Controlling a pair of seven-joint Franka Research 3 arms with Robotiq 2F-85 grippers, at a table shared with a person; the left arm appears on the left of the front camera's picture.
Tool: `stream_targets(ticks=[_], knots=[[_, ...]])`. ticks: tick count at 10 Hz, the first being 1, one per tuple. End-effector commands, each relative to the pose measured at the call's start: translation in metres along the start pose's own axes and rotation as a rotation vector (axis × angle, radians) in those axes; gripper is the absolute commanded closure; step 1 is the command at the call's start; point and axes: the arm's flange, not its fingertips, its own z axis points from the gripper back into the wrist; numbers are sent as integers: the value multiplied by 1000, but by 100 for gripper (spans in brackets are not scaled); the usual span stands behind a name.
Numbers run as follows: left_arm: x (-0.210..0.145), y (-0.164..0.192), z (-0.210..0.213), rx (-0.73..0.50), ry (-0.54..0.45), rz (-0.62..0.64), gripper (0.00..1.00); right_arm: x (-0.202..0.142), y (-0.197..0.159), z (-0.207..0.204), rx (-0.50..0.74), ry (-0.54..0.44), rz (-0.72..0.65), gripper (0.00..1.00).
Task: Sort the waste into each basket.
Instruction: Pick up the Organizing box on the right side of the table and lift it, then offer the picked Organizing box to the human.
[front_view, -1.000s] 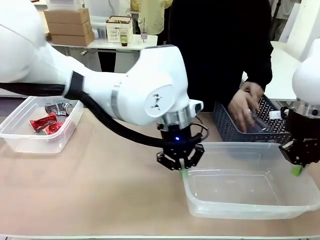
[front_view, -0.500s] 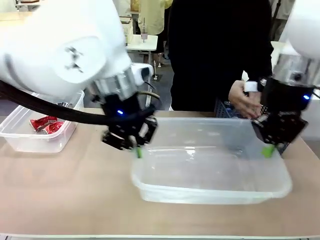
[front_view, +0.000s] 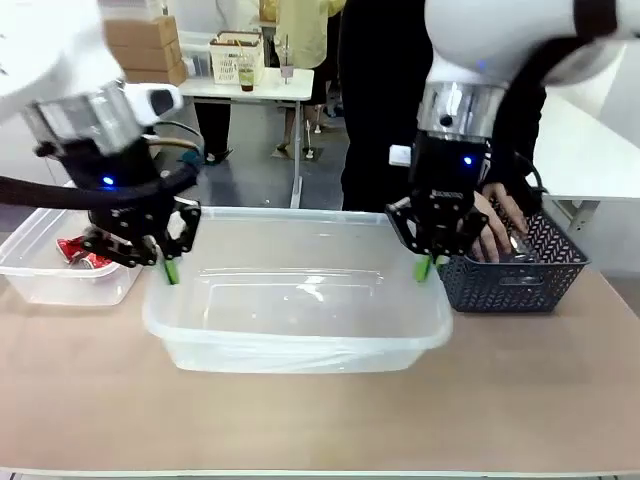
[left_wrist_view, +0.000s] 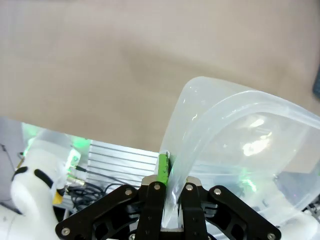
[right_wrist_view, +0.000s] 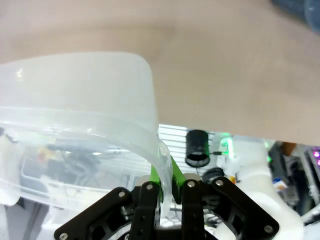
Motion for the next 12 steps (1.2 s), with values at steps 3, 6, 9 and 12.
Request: stream_targets(ticks=[3,6,9,12], knots=[[67,21,-25,-26,106,-2,100,32,-27,8,-30,129,-164,100],[53,5,-35,-40,123,-36,100,34,-9,-5,17,83,-112,100],[53,5,-35,-40,123,-36,100,34,-9,-5,17,83,-112,100],[53,5,-35,-40,123,-36,100,34,-9,-5,17,83,-112,100]])
